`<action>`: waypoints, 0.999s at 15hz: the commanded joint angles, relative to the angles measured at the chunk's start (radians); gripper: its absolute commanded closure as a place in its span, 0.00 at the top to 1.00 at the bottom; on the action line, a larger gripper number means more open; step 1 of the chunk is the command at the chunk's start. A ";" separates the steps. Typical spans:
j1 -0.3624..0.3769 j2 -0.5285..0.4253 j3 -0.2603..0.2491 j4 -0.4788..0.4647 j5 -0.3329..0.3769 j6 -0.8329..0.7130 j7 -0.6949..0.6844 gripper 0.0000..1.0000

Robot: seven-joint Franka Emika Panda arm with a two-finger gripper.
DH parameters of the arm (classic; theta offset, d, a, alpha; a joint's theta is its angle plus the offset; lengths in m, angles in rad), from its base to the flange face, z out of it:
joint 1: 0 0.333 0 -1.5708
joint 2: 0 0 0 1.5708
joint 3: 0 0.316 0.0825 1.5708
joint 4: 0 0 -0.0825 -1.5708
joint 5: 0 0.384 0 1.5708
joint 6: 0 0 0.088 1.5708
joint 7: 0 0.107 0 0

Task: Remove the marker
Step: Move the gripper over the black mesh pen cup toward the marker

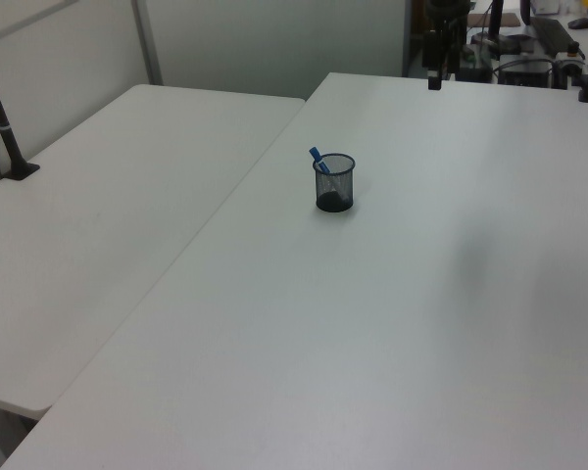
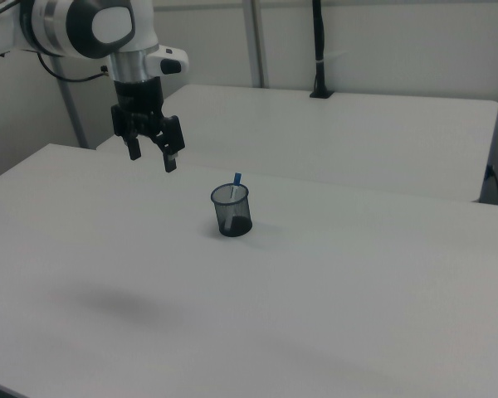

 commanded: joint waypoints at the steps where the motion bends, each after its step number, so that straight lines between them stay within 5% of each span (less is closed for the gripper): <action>1: 0.012 -0.003 -0.006 -0.027 0.010 0.045 -0.015 1.00; 12: 0.012 0.041 -0.006 -0.013 0.025 0.088 -0.022 1.00; 15: 0.014 0.081 -0.006 -0.007 0.022 0.201 -0.029 1.00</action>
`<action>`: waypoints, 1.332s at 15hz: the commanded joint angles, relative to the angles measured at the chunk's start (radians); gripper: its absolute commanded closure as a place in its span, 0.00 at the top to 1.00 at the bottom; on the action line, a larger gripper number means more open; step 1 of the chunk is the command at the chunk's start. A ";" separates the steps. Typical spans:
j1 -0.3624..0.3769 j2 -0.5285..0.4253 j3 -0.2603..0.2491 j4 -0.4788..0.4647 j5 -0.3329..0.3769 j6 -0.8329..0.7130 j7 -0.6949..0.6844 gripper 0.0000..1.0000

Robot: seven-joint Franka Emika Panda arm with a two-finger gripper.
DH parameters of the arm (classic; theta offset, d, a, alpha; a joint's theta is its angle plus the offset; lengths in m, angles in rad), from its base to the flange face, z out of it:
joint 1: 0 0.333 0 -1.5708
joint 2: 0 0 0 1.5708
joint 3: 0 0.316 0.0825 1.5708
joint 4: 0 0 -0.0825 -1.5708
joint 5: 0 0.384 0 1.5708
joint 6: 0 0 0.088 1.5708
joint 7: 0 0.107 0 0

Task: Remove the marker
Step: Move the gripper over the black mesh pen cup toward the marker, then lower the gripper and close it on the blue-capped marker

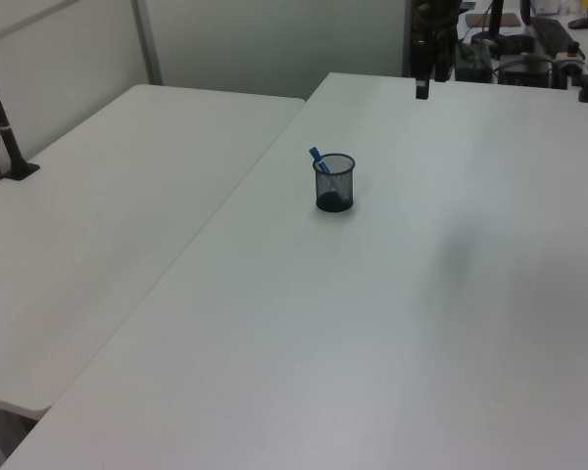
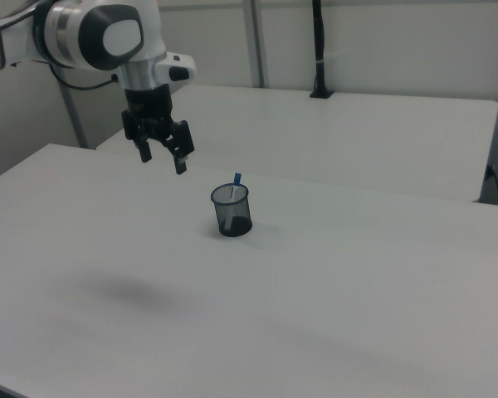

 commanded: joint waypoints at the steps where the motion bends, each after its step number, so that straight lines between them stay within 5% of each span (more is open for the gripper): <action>1: 0.010 0.060 -0.007 0.001 0.020 0.172 -0.021 1.00; 11: 0.005 0.301 -0.002 0.056 0.019 0.780 0.008 1.00; 15: 0.004 0.362 -0.004 0.090 0.006 0.826 -0.003 0.99; 20: 0.007 0.416 -0.004 0.098 -0.047 0.826 -0.041 0.84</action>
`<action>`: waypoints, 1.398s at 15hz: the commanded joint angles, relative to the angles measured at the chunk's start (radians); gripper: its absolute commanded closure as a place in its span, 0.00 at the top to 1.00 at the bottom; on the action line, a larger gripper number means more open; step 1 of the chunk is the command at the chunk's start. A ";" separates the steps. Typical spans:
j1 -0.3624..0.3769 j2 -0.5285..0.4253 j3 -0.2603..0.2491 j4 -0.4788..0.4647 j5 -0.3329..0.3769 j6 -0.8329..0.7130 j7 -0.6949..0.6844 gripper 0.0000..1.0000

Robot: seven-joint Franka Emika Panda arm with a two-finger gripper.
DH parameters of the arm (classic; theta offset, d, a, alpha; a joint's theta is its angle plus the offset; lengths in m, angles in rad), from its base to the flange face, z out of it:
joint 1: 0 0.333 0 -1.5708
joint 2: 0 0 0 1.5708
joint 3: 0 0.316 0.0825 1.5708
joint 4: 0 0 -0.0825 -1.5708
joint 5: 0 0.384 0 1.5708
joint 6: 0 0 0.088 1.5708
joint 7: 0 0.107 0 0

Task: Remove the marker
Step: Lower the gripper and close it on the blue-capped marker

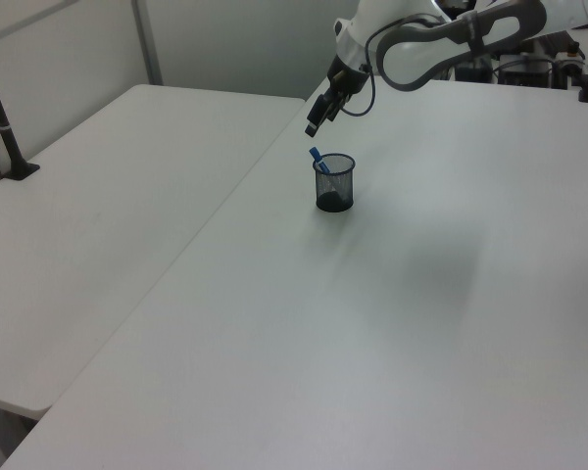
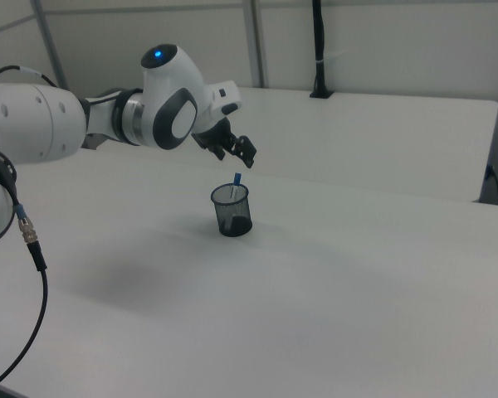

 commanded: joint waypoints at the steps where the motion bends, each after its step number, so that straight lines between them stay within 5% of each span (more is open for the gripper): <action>1: 0.007 0.049 -0.004 0.021 -0.046 0.010 -0.027 0.82; 5: 0.010 0.088 -0.004 0.035 -0.072 0.010 -0.027 0.70; 8: 0.017 0.089 -0.001 0.035 -0.072 0.042 -0.021 0.48; 15: 0.024 0.089 0.002 0.035 -0.071 0.059 -0.018 0.16; 21: 0.022 0.082 0.001 0.061 -0.065 0.058 -0.016 0.09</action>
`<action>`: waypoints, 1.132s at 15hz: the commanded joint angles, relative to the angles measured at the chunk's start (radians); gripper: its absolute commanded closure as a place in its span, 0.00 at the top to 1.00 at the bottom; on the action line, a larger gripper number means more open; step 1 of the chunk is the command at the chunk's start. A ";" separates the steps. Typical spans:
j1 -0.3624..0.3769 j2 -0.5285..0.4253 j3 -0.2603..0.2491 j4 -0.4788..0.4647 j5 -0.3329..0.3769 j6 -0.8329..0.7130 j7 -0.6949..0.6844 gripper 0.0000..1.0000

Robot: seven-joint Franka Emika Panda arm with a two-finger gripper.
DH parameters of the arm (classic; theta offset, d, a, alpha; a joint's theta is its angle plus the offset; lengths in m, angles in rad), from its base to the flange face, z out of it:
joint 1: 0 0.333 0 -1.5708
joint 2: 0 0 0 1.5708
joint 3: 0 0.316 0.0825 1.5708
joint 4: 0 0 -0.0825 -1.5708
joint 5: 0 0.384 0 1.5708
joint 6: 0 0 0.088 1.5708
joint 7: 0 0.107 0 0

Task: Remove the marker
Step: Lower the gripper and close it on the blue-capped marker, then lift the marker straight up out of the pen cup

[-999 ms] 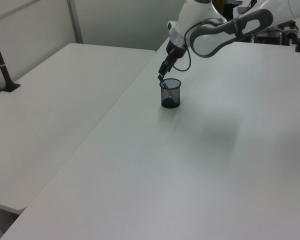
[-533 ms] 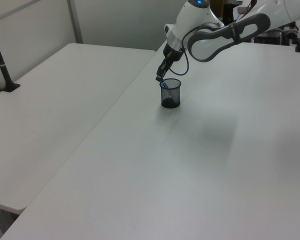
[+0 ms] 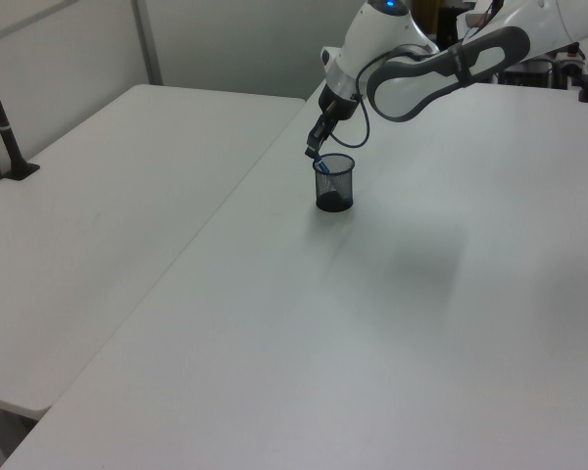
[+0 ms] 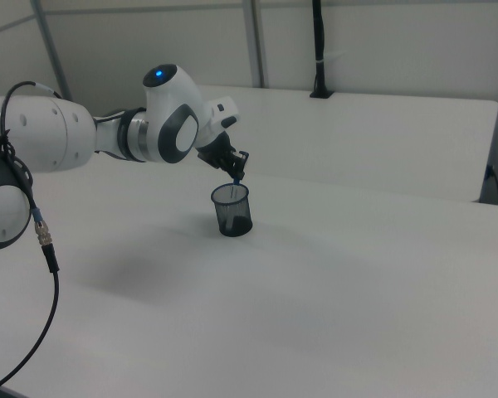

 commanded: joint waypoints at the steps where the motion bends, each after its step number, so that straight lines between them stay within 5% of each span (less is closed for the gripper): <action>1: 0.005 -0.002 -0.008 0.043 0.002 0.016 -0.004 0.09; 17: 0.054 -0.266 -0.002 0.024 0.016 -0.105 0.100 0.09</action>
